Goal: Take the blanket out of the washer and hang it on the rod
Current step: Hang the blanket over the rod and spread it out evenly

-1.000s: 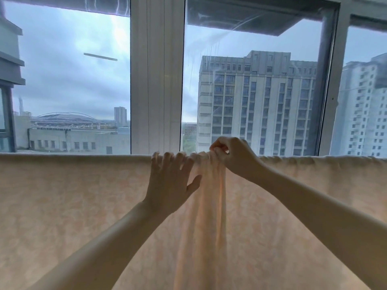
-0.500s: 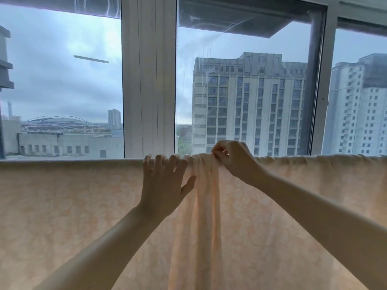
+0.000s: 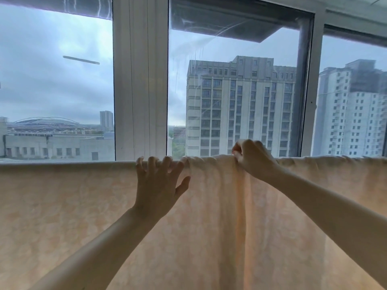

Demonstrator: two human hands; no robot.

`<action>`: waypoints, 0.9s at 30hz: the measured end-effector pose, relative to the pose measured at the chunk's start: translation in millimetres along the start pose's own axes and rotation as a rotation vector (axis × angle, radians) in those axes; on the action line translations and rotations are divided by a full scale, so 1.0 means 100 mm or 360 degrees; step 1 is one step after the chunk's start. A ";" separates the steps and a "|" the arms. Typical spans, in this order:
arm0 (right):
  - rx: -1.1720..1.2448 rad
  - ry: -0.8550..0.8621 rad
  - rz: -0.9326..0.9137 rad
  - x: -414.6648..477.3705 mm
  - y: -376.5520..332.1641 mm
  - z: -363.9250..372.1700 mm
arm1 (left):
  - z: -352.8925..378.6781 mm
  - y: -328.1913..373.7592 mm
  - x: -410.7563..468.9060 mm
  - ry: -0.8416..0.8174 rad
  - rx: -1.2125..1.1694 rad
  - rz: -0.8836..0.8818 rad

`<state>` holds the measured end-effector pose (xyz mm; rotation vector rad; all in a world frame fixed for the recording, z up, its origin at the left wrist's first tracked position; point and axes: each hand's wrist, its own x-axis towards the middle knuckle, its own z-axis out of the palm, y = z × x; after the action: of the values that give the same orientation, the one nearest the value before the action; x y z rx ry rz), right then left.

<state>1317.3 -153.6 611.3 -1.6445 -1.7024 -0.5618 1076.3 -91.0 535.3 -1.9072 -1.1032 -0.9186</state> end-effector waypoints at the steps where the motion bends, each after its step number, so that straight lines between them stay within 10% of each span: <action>1: 0.0030 0.0033 -0.0071 -0.01 -0.05 -0.01 | 0.00 0.01 0.01 0.0001 -0.0001 -0.0008; 7: 0.0055 -0.0052 -0.0405 -0.12 -0.22 0.07 | -0.02 -0.03 0.00 0.0019 0.0005 -0.0006; 27: 0.0310 -0.0171 0.0045 0.11 0.07 0.00 | -0.04 0.46 0.20 0.0067 -0.0192 0.0170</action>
<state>1324.5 -145.3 617.8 -1.5799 -1.7485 -0.2883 1124.3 -103.2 543.5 -2.0139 -0.9302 -0.9801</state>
